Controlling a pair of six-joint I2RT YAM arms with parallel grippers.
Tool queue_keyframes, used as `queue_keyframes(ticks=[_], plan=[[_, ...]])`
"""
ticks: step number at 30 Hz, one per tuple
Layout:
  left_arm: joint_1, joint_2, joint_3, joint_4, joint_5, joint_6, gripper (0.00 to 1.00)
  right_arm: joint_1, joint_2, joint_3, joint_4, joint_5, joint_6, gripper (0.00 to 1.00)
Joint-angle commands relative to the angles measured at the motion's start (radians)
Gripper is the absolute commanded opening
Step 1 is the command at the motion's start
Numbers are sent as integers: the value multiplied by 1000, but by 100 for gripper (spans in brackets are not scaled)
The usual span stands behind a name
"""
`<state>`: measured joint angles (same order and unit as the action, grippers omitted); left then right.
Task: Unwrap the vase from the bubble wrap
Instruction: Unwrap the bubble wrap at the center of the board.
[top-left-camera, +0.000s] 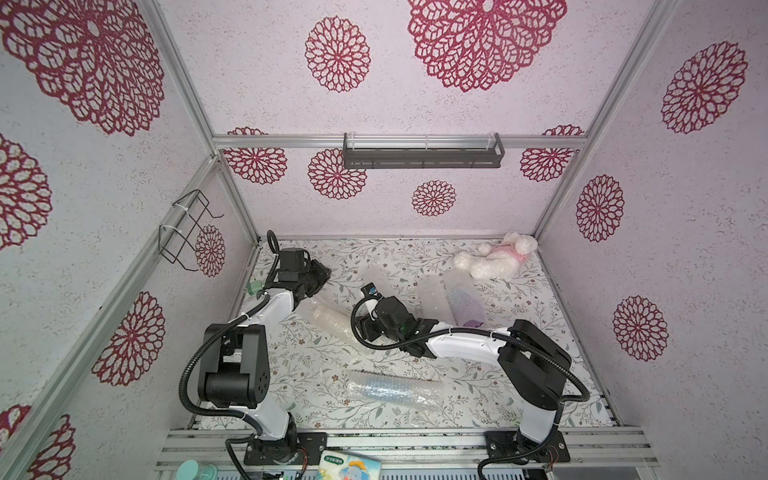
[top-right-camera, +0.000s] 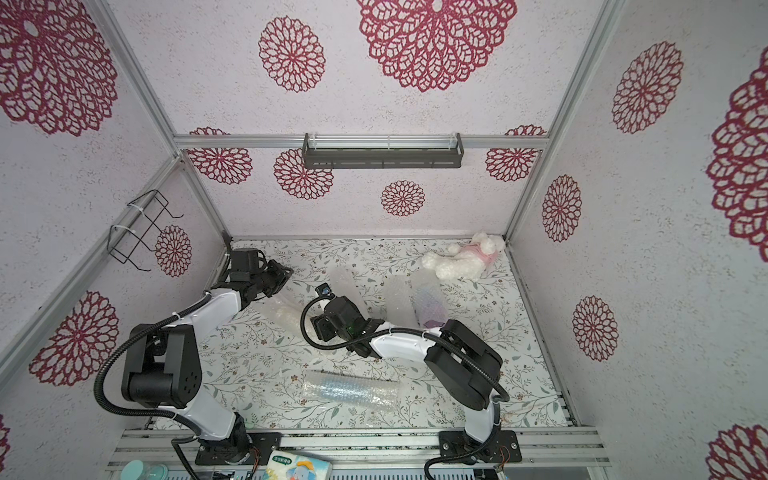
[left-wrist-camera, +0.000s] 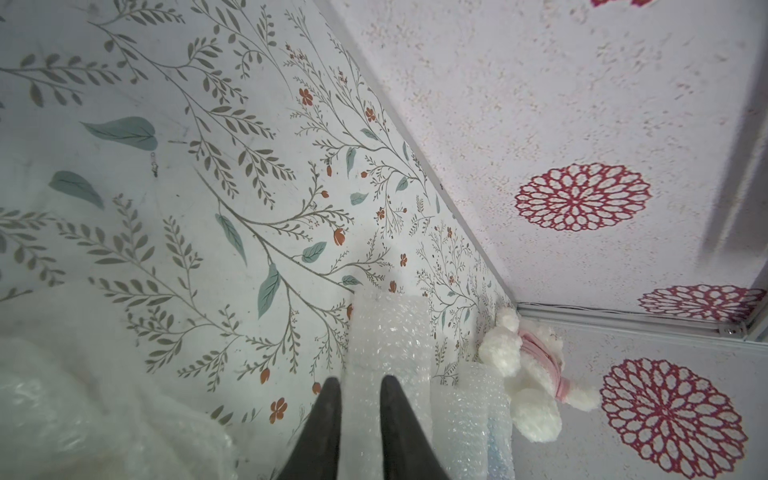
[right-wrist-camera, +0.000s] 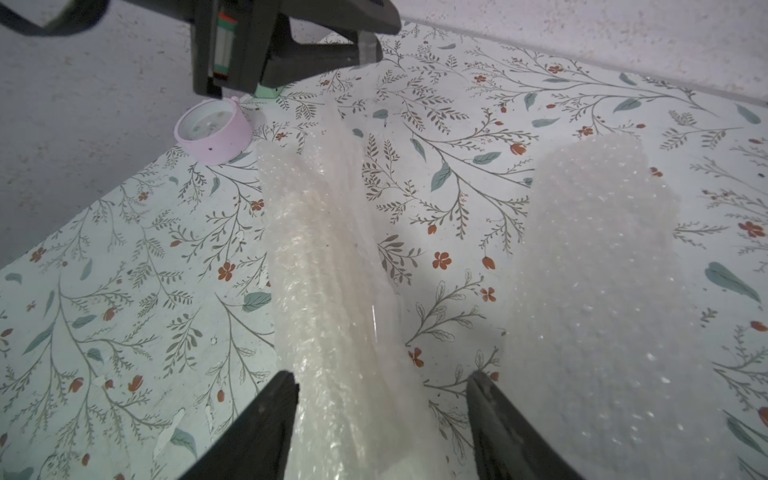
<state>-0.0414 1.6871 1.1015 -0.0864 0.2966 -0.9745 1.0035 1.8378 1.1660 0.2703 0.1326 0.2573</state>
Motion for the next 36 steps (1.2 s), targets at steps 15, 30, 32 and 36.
queue_keyframes(ticks=[15,30,32,36], plan=[[-32,-146,161,-505,-210,81,95,-61,-83,7,-76,-155,-114,67],[-141,-353,-94,-574,-251,-39,88,-60,-251,-127,-64,-123,-55,65],[-174,-312,-83,-562,-264,-60,87,-58,-270,-141,-62,-123,-38,64],[-238,-208,-38,-567,-312,-87,86,-49,-298,-166,-62,-120,-18,64]])
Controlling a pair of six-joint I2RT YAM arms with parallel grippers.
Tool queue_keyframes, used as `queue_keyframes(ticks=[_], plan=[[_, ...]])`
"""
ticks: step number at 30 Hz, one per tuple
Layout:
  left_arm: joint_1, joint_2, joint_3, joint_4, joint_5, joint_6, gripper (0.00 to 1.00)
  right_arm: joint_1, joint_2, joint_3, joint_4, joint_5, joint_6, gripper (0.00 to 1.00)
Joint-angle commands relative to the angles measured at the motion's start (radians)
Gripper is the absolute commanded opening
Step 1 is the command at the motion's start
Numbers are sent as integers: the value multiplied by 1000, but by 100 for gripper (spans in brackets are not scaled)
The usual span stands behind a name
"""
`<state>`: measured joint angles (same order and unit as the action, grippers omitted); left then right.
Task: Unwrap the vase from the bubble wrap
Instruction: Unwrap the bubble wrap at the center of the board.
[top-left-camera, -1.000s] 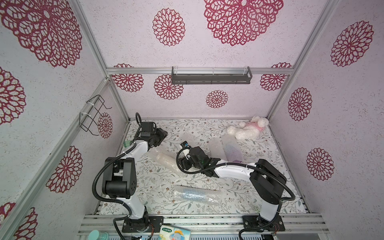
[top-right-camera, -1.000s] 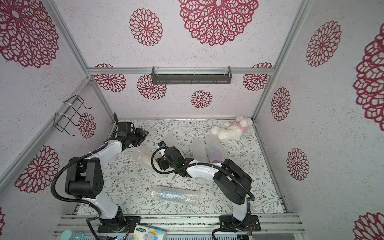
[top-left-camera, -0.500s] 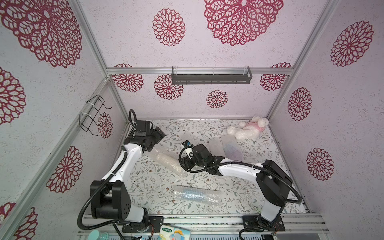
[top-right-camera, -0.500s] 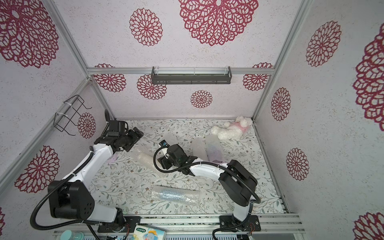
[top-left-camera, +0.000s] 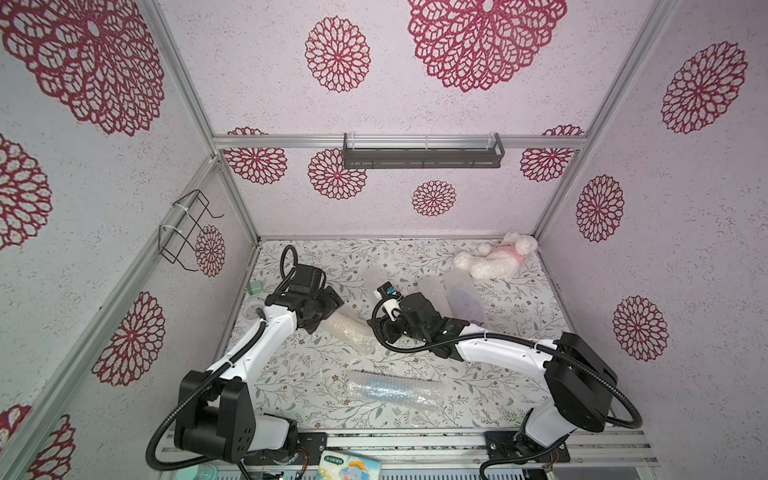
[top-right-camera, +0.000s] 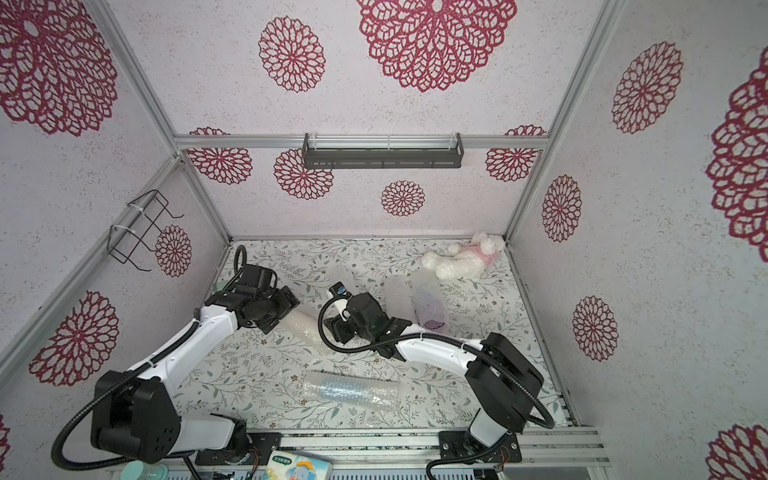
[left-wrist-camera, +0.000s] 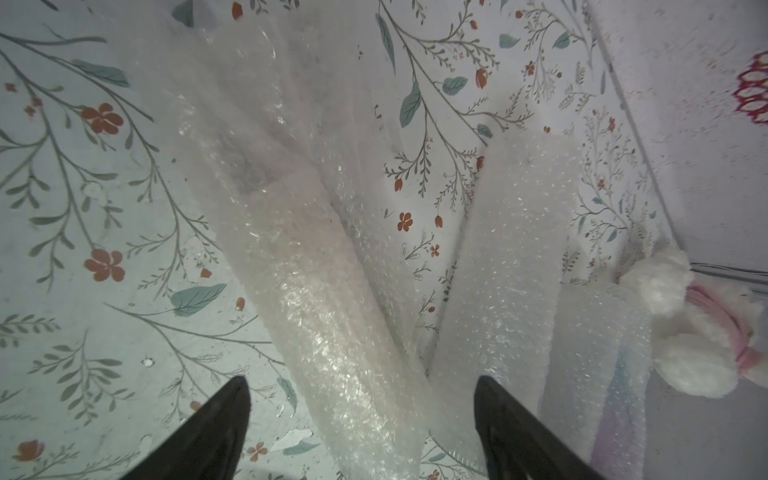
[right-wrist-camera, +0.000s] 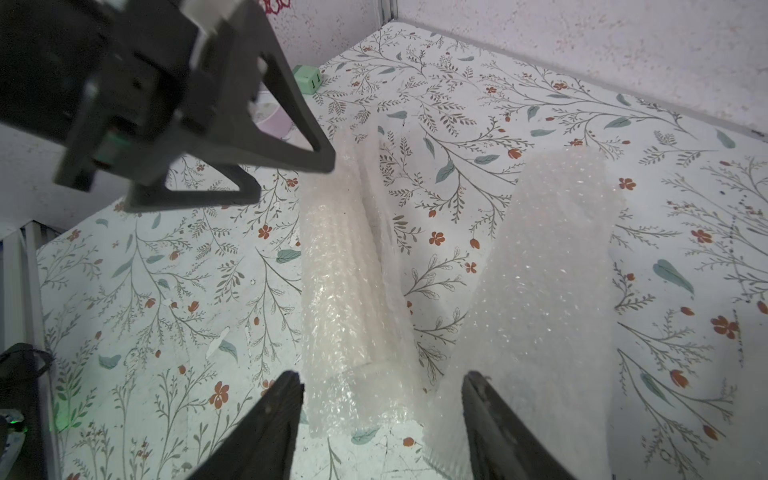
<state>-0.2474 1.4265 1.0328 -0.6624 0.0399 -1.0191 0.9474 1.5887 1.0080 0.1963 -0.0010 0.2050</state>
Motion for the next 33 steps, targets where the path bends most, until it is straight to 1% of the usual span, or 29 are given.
queue_keyframes(ticks=[1,4,11,15,19,21,25,28,33], plan=[[-41,72,39,-2,-72,-50,86,10,-56,-16,12,14,38,64],[-51,110,30,-7,-91,-74,86,12,-91,-47,17,21,49,64],[-65,137,-41,94,-87,-113,85,16,-163,-108,41,26,62,64],[-75,207,-4,72,-92,-103,85,20,-177,-116,37,37,63,64],[-76,230,17,17,-133,-56,83,28,-192,-126,35,50,64,64],[-70,231,36,-20,-160,-12,80,33,-198,-133,37,57,67,64],[-46,254,91,-99,-161,67,75,46,-206,-137,37,70,71,64],[-32,254,116,-133,-160,119,73,55,-207,-132,33,81,70,64],[-24,255,164,-210,-192,208,69,69,-206,-130,20,101,66,64]])
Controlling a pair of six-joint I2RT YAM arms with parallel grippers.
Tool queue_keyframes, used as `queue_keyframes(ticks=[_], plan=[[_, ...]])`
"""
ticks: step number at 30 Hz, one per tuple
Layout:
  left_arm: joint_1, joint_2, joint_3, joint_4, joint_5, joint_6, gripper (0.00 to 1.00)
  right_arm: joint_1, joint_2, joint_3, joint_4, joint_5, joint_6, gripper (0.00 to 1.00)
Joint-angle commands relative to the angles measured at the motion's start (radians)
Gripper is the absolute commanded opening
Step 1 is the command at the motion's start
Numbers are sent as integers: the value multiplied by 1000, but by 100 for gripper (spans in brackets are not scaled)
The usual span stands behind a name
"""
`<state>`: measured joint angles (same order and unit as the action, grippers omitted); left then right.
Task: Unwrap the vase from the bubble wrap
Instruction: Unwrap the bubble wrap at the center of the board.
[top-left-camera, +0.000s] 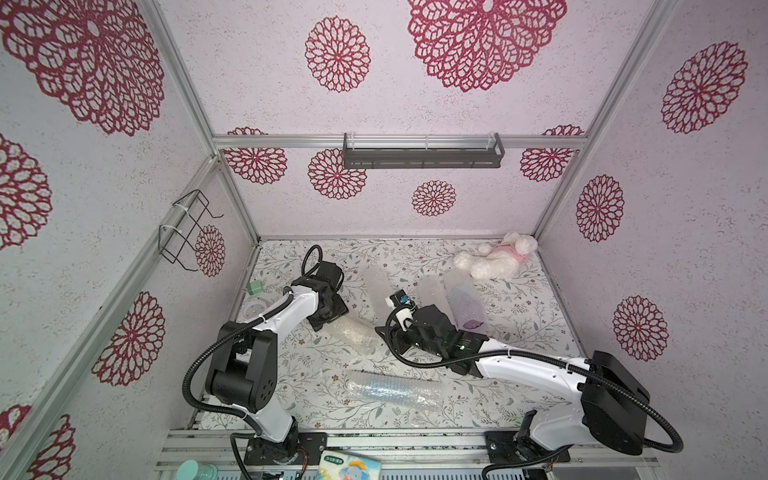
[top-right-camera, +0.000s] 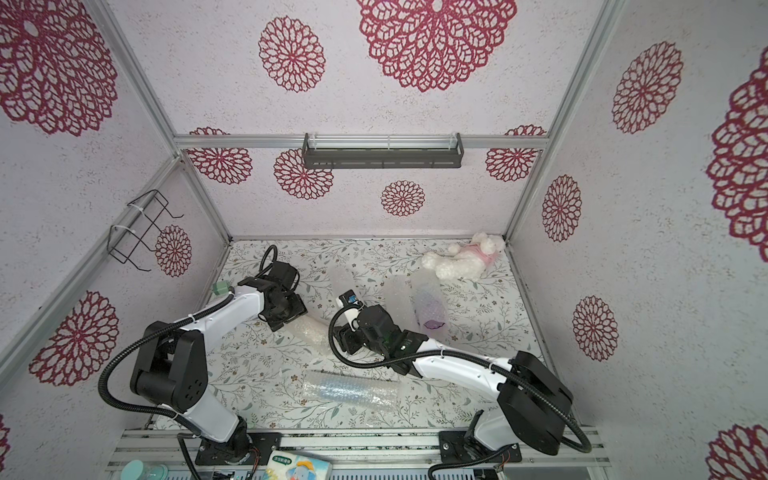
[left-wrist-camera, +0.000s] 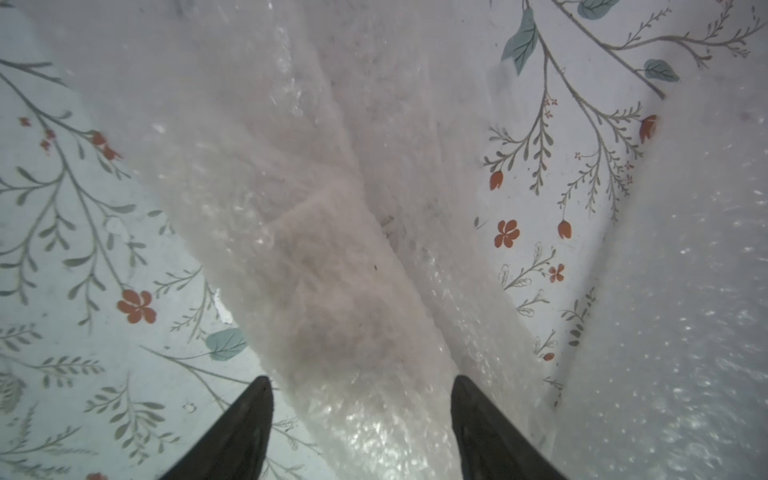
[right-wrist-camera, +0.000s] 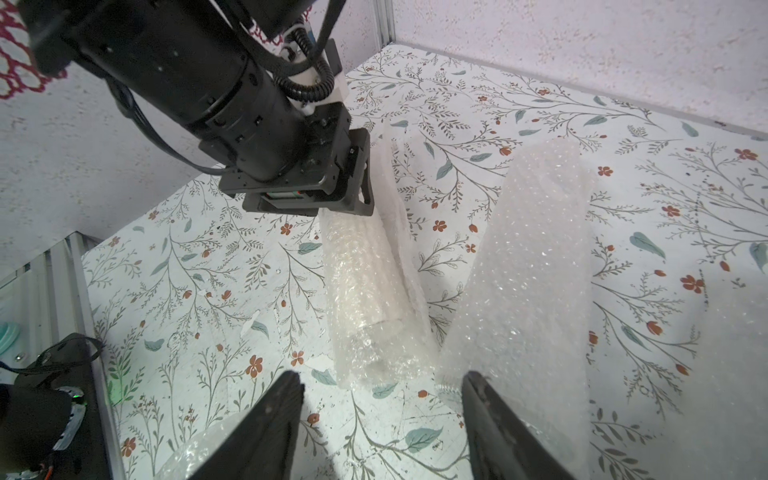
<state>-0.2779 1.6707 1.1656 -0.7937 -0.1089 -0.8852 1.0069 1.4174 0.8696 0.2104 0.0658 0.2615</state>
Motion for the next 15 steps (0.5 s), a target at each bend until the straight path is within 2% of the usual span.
queue_keyframes(ticks=[1,8,15], plan=[[7,15,41,-92,-48,88,69,11,-34,9,4,40,8,64],[21,49,66,-148,-72,118,70,13,3,40,-54,46,-43,64],[33,-21,-42,-67,-23,79,70,12,112,153,-180,49,-139,64]])
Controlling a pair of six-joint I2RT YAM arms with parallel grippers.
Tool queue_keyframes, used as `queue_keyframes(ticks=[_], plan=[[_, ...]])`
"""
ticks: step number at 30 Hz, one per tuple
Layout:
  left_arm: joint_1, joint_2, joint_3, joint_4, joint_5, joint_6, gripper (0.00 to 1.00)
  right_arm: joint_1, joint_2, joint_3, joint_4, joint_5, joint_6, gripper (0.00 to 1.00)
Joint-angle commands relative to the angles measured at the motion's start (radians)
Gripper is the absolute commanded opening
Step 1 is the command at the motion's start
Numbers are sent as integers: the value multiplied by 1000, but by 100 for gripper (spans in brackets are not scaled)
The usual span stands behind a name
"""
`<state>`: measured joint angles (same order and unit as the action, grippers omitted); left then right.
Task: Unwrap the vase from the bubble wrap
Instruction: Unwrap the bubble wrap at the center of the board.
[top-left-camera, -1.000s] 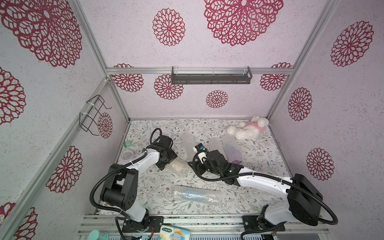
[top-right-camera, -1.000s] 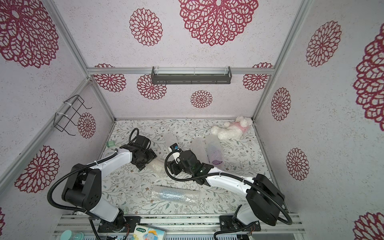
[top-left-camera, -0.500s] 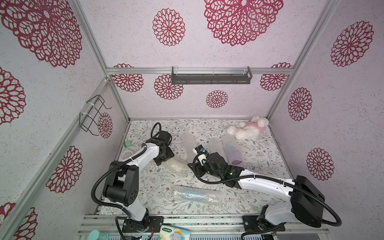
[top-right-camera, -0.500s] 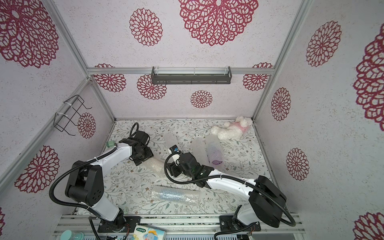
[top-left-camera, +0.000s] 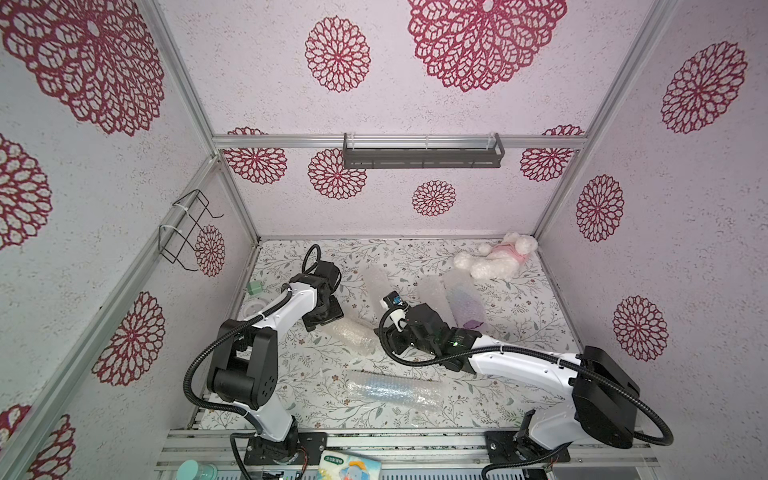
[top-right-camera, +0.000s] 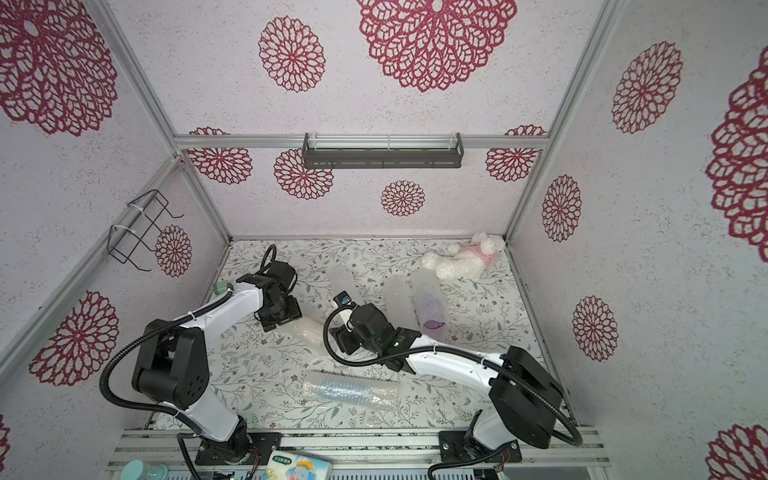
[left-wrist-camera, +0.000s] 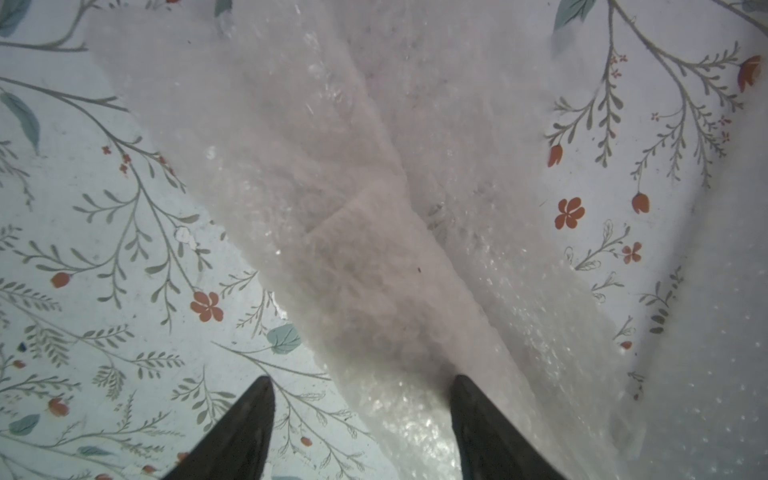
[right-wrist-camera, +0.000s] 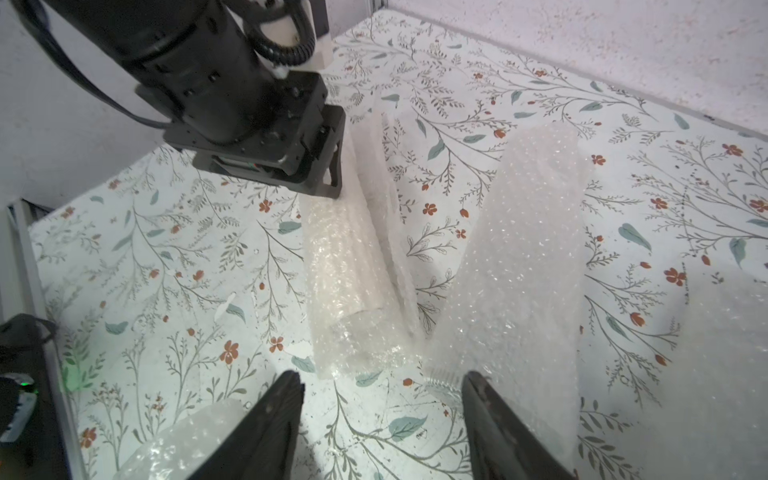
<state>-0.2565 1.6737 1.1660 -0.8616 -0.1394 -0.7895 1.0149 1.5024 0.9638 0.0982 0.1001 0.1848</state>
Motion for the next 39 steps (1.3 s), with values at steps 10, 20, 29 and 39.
queue_keyframes(ticks=[10,20,29,39], plan=[[16,-133,-223,99,84,-120,70,-18,215,239,-132,-55,-111,64],[30,-311,-361,116,108,-267,69,-18,359,370,-146,-75,-100,64],[39,-556,-419,75,58,-399,68,-17,447,429,-139,-105,-105,62],[111,-594,-320,13,75,-371,78,60,484,431,-97,-157,-68,60]])
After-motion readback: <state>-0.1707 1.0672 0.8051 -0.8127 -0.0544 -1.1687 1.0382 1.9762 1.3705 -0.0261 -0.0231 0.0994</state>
